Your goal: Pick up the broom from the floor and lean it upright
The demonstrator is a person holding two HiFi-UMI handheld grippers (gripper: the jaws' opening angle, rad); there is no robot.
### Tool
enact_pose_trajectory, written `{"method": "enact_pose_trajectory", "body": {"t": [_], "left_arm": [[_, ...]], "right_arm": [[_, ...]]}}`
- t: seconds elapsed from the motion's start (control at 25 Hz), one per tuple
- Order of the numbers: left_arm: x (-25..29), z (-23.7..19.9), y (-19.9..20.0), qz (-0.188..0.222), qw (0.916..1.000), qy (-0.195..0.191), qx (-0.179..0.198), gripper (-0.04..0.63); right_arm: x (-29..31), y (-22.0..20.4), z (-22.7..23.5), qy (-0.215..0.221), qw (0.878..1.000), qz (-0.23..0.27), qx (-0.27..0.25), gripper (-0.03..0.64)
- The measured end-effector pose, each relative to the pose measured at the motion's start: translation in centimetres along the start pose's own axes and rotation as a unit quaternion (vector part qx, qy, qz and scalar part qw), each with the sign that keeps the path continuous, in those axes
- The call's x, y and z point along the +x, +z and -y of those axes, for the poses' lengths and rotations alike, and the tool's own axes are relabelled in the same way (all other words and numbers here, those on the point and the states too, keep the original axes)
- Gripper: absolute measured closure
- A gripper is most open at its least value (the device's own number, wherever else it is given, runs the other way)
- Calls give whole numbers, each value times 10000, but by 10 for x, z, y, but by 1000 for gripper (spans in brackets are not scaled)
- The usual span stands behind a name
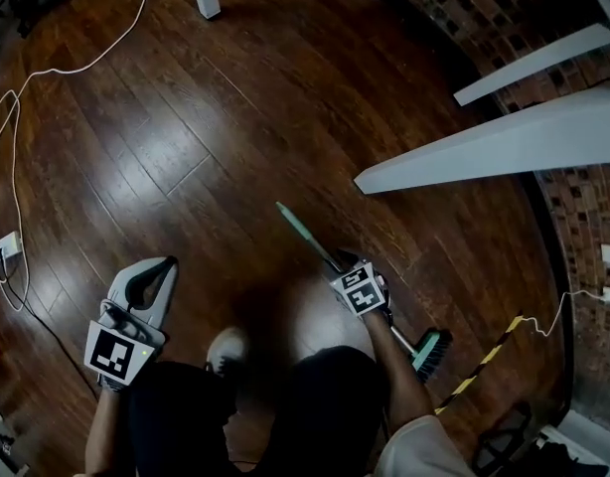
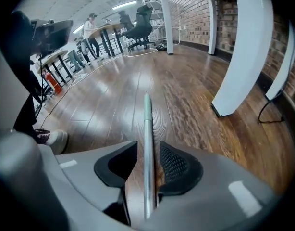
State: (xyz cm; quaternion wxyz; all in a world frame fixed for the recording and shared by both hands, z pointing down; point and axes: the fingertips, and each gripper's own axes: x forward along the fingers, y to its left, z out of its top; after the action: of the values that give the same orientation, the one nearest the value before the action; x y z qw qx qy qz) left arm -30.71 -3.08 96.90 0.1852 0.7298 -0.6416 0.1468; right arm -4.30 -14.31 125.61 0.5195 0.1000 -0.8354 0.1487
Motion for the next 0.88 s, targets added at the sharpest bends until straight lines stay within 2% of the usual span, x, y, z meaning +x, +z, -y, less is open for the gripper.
{"method": "enact_pose_trajectory", "body": {"t": [0.32,0.44,0.56,0.72,0.88], "left_arm": [[14,-7,-21,-42,9998,143,127,595],[14,-9,-26,-50,9997,194,126,595],[13,-10,-31,-71,9996,266,117,595],[8,-13,-37,-87,9992,382,100,595],[1,-17,-45,-75,9983,565,86,595]], "right_arm": [[38,-14,1,321,9961,-809,-169,466],[39,-15,1,207,9921,-1154,-454,520],[39,-15,-2,158,9871,-1414,-740,519],[40,-14,-5,234,9828,-1615,-860,518],[36,-13,-4,162,9883,-1413,-551,526]]}}
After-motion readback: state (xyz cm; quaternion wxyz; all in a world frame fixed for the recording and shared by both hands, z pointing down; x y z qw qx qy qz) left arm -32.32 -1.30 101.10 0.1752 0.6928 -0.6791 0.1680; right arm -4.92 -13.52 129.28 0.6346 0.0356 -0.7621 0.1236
